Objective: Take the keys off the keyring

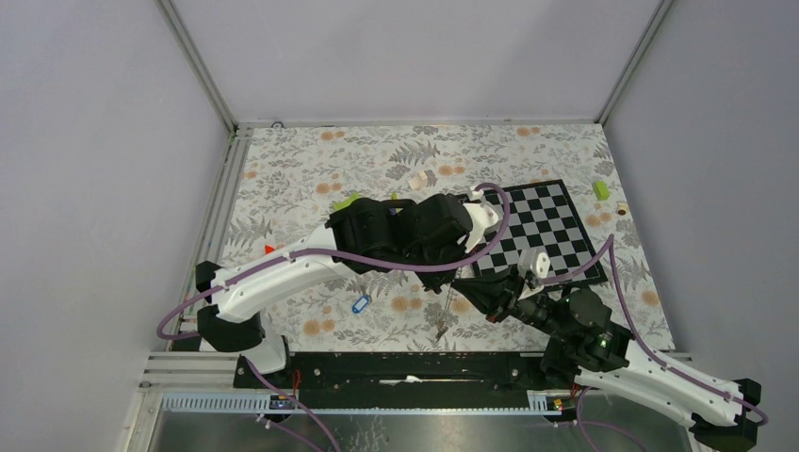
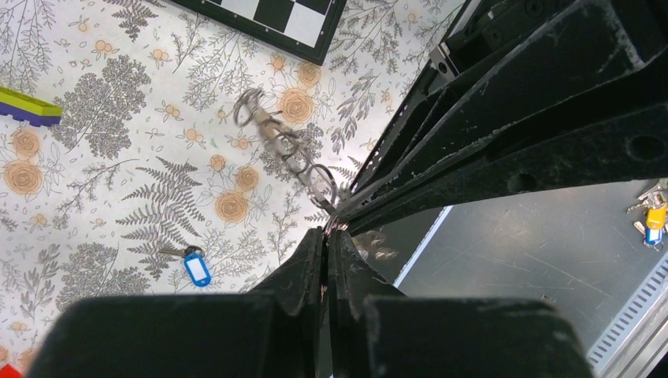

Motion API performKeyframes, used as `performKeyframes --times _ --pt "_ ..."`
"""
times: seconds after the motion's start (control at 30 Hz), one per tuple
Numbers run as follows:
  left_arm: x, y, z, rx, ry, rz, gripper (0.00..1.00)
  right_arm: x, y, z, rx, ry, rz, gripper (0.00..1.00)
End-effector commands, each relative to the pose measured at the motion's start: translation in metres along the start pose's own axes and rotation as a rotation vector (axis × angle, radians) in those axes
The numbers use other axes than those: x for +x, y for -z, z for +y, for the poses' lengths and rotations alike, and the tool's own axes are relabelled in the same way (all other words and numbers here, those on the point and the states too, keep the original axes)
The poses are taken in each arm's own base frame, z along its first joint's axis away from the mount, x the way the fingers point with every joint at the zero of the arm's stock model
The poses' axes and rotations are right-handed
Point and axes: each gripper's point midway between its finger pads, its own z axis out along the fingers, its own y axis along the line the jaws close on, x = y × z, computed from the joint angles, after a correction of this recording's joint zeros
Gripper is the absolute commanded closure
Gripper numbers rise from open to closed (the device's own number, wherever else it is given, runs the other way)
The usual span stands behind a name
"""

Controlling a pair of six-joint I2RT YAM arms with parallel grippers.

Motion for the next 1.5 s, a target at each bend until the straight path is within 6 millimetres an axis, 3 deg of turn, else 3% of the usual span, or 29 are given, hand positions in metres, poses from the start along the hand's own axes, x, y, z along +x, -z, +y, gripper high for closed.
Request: performKeyframes --times 0.0,0.47,0.9,1.47 --pt "-0.019 0.009 -0.005 0.046 0.049 -0.1 1.0 -0.02 0.001 -0.001 0.009 0.009 -0.059 1.0" --pt "-0.019 0.001 -0.002 0.08 0.178 -0.142 1.0 -0.029 0.008 -0.015 0.086 0.051 -0.085 1.0" --pt "-0.016 0.006 0.002 0.084 0.228 -0.169 1.0 -0.036 0.013 -0.028 0.162 0.06 -0.104 1.0" --pt "-0.01 0.004 0.006 0.087 0.266 -0.183 1.0 -0.051 0.022 -0.032 0.195 0.043 -0.169 1.0"
